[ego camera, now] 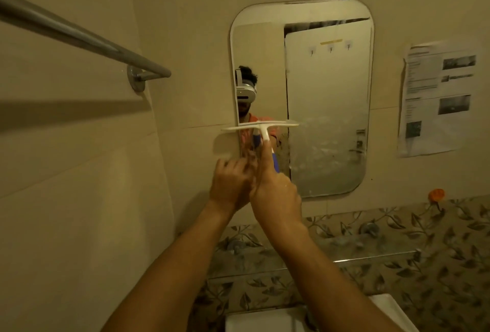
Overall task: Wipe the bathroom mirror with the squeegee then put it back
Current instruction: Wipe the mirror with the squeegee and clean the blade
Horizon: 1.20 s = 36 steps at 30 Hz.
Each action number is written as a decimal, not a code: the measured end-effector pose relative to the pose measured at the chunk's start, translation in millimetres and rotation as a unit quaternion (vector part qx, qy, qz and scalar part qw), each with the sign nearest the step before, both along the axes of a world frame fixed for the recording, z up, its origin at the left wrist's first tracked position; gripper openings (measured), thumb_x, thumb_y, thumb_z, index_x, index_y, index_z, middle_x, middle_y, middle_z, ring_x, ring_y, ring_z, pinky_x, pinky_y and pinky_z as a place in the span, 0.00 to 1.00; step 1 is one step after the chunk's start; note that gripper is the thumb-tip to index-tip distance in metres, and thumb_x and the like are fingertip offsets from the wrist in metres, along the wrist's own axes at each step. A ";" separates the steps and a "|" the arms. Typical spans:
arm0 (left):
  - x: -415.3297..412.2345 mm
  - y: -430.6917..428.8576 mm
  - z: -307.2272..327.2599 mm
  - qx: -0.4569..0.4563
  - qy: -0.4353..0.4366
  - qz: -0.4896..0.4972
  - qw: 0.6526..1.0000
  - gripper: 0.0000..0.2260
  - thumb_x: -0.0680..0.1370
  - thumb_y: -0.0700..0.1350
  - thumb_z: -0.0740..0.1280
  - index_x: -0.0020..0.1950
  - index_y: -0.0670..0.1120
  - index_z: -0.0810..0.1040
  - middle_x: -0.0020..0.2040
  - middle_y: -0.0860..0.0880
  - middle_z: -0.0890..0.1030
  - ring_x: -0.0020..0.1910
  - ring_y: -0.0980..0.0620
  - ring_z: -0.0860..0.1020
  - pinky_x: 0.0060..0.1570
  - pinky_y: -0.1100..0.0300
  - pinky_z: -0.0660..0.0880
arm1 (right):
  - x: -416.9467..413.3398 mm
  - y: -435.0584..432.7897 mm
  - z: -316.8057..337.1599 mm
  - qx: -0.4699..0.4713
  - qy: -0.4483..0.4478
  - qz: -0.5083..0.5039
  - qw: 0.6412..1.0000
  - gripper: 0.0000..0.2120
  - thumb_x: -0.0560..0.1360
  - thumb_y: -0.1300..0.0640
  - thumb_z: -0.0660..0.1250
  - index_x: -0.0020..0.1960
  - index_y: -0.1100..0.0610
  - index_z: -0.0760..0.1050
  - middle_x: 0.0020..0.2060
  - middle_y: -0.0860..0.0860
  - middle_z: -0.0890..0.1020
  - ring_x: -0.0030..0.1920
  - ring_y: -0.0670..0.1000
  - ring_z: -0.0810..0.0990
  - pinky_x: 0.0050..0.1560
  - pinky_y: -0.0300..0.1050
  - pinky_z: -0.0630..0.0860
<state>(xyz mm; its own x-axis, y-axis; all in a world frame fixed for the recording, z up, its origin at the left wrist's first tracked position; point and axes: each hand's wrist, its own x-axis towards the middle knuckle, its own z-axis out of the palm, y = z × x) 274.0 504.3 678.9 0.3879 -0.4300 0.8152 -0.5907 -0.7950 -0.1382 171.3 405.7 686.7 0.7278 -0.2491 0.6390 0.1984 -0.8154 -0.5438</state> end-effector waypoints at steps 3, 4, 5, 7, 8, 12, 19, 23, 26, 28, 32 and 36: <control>3.3 19.5 6.1 -0.084 -0.116 0.044 0.989 0.11 0.80 0.47 0.60 0.47 0.44 0.80 0.40 0.45 0.76 0.38 0.46 0.73 0.39 0.53 0.70 | -6.3 -3.8 -12.0 0.004 0.012 -0.003 1.000 0.42 0.84 0.55 0.57 0.79 0.39 0.26 0.38 0.53 0.75 0.33 0.51 0.74 0.32 0.46 0.71; 3.8 20.3 17.2 -0.118 -0.132 0.048 0.983 0.09 0.78 0.45 0.61 0.48 0.44 0.80 0.42 0.45 0.76 0.40 0.46 0.73 0.39 0.54 0.70 | -6.0 -3.5 -14.1 0.016 0.012 0.003 1.000 0.43 0.83 0.56 0.57 0.79 0.39 0.26 0.39 0.54 0.75 0.35 0.52 0.76 0.34 0.48 0.74; 2.6 18.7 31.5 -0.133 -0.137 0.048 0.980 0.08 0.78 0.44 0.62 0.50 0.44 0.80 0.45 0.44 0.77 0.42 0.46 0.74 0.40 0.53 0.72 | -5.6 -2.7 -16.4 0.019 0.023 0.007 1.000 0.43 0.83 0.57 0.57 0.79 0.38 0.26 0.40 0.54 0.76 0.36 0.53 0.77 0.36 0.50 0.77; 4.4 11.2 69.4 -0.138 -0.110 0.053 0.983 0.11 0.79 0.47 0.63 0.58 0.46 0.81 0.56 0.45 0.78 0.52 0.46 0.75 0.48 0.52 0.76 | -8.7 -0.8 -17.0 0.022 0.022 0.009 0.999 0.44 0.82 0.58 0.58 0.78 0.38 0.27 0.40 0.54 0.77 0.36 0.54 0.77 0.37 0.52 0.80; 6.4 6.5 88.5 -0.133 -0.090 0.054 0.985 0.14 0.81 0.48 0.63 0.63 0.48 0.80 0.63 0.45 0.77 0.59 0.46 0.75 0.54 0.52 0.77 | -8.9 -1.7 -15.4 0.025 0.022 0.012 0.999 0.45 0.81 0.59 0.58 0.79 0.38 0.27 0.39 0.55 0.77 0.36 0.55 0.77 0.37 0.52 0.79; 11.4 -10.2 144.5 -0.031 -0.048 0.115 0.992 0.20 0.82 0.50 0.65 0.74 0.51 0.73 0.76 0.45 0.69 0.72 0.43 0.68 0.63 0.47 0.72 | -13.2 -9.2 -2.3 0.037 0.018 0.030 0.999 0.41 0.83 0.55 0.56 0.79 0.37 0.29 0.38 0.55 0.77 0.35 0.54 0.76 0.36 0.50 0.76; 17.6 -12.1 185.0 0.041 -0.121 0.190 0.974 0.23 0.79 0.47 0.66 0.75 0.53 0.72 0.73 0.47 0.71 0.69 0.44 0.69 0.60 0.47 0.70 | -14.9 -38.3 57.6 0.026 -0.068 0.025 0.997 0.35 0.84 0.50 0.54 0.82 0.39 0.37 0.38 0.52 0.77 0.33 0.52 0.75 0.32 0.46 0.71; 13.3 -13.3 203.0 0.045 -0.145 0.179 0.972 0.20 0.80 0.49 0.66 0.73 0.51 0.74 0.74 0.46 0.69 0.71 0.43 0.67 0.63 0.46 0.69 | -3.7 -46.6 80.3 -0.006 -0.074 0.006 0.997 0.34 0.85 0.54 0.55 0.82 0.41 0.38 0.36 0.52 0.77 0.32 0.49 0.75 0.28 0.44 0.67; 13.8 -17.0 210.7 0.082 -0.142 0.196 0.967 0.20 0.81 0.53 0.65 0.73 0.52 0.73 0.75 0.46 0.68 0.72 0.43 0.66 0.65 0.45 0.68 | 3.1 -44.5 79.9 -0.012 -0.058 0.000 0.998 0.34 0.85 0.52 0.53 0.82 0.41 0.37 0.39 0.53 0.76 0.31 0.47 0.73 0.27 0.42 0.63; 16.0 -18.1 213.1 0.100 -0.138 0.204 0.964 0.20 0.81 0.55 0.65 0.72 0.52 0.74 0.74 0.46 0.69 0.70 0.43 0.68 0.64 0.45 0.67 | 5.4 -41.5 75.1 -0.006 -0.051 -0.003 0.999 0.34 0.85 0.51 0.53 0.82 0.40 0.35 0.42 0.55 0.77 0.31 0.48 0.72 0.27 0.42 0.63; 14.7 -22.7 213.8 0.132 -0.134 0.235 0.954 0.23 0.77 0.59 0.69 0.68 0.50 0.78 0.69 0.44 0.72 0.64 0.41 0.72 0.60 0.46 0.69 | 5.4 -37.0 52.6 0.014 -0.009 -0.010 1.000 0.37 0.84 0.51 0.55 0.81 0.39 0.32 0.38 0.55 0.76 0.33 0.52 0.74 0.33 0.48 0.71; 11.6 -28.5 209.5 0.152 -0.135 0.262 0.944 0.28 0.74 0.60 0.73 0.68 0.46 0.78 0.67 0.42 0.72 0.64 0.41 0.72 0.60 0.46 0.69 | 1.2 -35.2 16.4 0.028 0.009 -0.021 0.999 0.40 0.84 0.48 0.58 0.80 0.39 0.30 0.41 0.56 0.79 0.35 0.55 0.77 0.37 0.51 0.77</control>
